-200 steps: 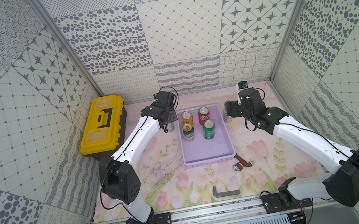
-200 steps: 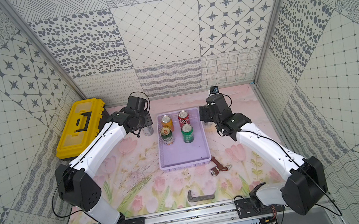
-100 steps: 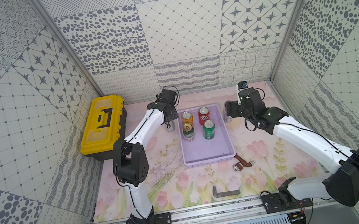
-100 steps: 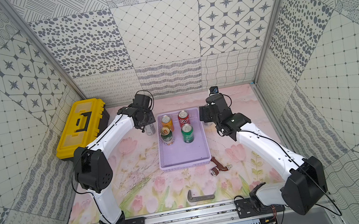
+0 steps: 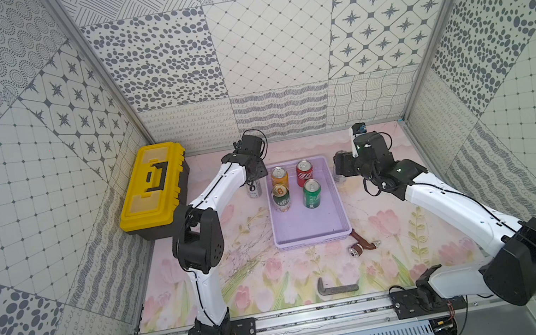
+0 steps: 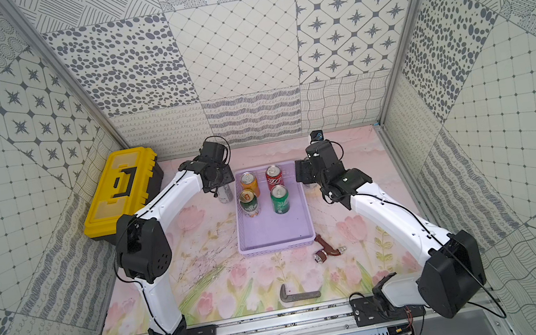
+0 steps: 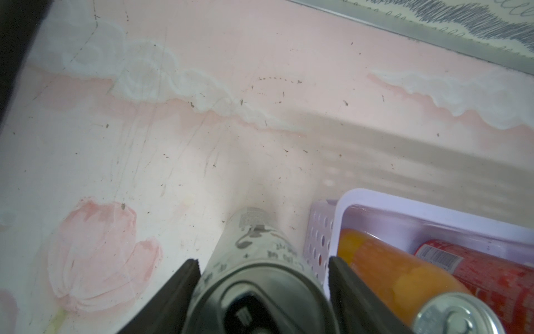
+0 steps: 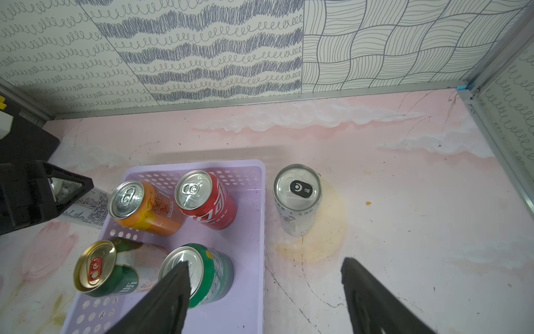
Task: Take out the drinks from the basket
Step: Place the drink at the center of the board, then pick up the drink from the basket.
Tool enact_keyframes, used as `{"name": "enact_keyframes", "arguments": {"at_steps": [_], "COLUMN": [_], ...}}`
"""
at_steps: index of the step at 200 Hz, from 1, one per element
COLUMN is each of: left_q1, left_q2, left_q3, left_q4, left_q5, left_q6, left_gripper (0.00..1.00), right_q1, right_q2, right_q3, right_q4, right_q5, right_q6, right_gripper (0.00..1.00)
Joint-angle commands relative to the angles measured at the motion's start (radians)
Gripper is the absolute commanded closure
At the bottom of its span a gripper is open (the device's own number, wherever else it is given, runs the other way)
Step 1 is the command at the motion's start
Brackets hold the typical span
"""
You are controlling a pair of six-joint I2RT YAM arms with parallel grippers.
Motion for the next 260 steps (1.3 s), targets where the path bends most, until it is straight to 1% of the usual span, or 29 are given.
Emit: {"name": "enact_keyframes", "arguments": {"at_steps": [1,8,26,29,31,35,66,107,129,150,165,180,209,260], "left_q1": [0.006,0.006,0.006,0.006,0.006,0.006,0.005,-0.019,-0.056,-0.093,-0.108,-0.117,-0.133,-0.138], "left_q2": [-0.031,-0.039,-0.071,-0.078,-0.082,-0.093,-0.19,-0.367,-0.428,-0.477,-0.503,-0.527,-0.554,-0.581], "left_q3": [-0.015,-0.019,-0.029,-0.031,-0.032,-0.036,-0.087,-0.279,-0.353,-0.425,-0.473,-0.508,-0.536,-0.566], "left_q4": [0.059,0.059,0.057,0.061,0.061,0.061,0.066,0.135,0.139,0.141,0.144,0.153,0.144,0.133], "left_q5": [0.002,0.003,0.006,0.008,0.01,0.015,0.072,0.162,0.16,0.16,0.17,0.188,0.195,0.198], "left_q6": [-0.009,-0.01,-0.016,-0.018,-0.019,-0.021,-0.058,-0.111,-0.11,-0.113,-0.128,-0.14,-0.144,-0.14], "left_gripper": [0.16,0.14,0.06,0.04,0.01,0.0,0.0,0.0,0.0,0.0,0.0,0.0,0.0,0.0], "right_q1": [0.005,0.004,0.005,0.004,0.004,0.005,0.007,0.052,0.083,0.1,0.113,0.116,0.119,0.122], "right_q2": [0.017,0.019,0.03,0.032,0.034,0.039,0.087,0.193,0.265,0.315,0.35,0.384,0.421,0.456], "right_q3": [0.013,0.016,0.028,0.031,0.033,0.036,0.076,0.122,0.149,0.17,0.187,0.207,0.214,0.197], "right_q4": [0.036,0.033,0.023,0.021,0.019,0.018,-0.019,-0.055,-0.07,-0.07,-0.07,-0.071,-0.075,-0.072], "right_q5": [-0.029,-0.037,-0.063,-0.07,-0.074,-0.082,-0.168,-0.261,-0.268,-0.247,-0.217,-0.218,-0.216,-0.231], "right_q6": [0.006,0.007,0.008,0.008,0.008,0.008,-0.001,-0.036,-0.047,-0.053,-0.062,-0.063,-0.054,-0.058], "right_gripper": [0.06,0.04,0.03,0.03,0.03,0.03,0.04,0.05,0.05,0.05,0.05,0.05,0.07,0.13]}}
